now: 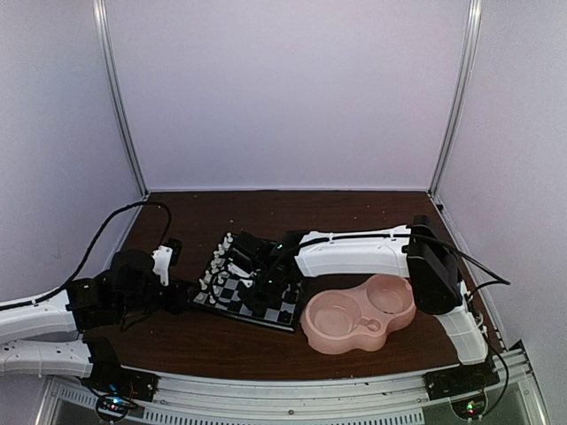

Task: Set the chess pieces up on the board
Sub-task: Pick up the pawn from the storage box, then place the pawn on the chessboard.

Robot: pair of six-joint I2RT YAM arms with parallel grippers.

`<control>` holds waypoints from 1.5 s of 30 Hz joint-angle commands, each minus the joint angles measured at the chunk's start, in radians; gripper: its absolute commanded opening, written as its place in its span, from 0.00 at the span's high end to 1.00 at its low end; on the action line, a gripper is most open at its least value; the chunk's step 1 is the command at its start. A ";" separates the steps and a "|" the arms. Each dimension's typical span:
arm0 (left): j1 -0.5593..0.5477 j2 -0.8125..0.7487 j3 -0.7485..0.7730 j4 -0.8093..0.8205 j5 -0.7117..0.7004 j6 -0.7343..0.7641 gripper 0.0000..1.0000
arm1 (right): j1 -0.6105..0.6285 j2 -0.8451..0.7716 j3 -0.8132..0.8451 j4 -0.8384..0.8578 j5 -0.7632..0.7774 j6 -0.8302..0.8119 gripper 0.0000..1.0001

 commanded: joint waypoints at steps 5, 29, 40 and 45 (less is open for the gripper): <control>0.005 -0.012 -0.006 0.021 0.009 -0.007 0.55 | 0.005 0.008 0.032 -0.011 0.029 -0.007 0.81; 0.005 0.009 0.002 0.032 0.035 -0.002 0.55 | 0.002 0.042 0.014 0.035 -0.029 -0.022 0.79; 0.005 0.043 0.017 0.049 0.065 0.012 0.55 | 0.001 0.007 -0.020 0.055 -0.034 -0.024 0.92; 0.005 0.071 0.018 0.101 0.114 0.010 0.55 | -0.005 -0.092 -0.127 0.140 -0.052 -0.025 0.93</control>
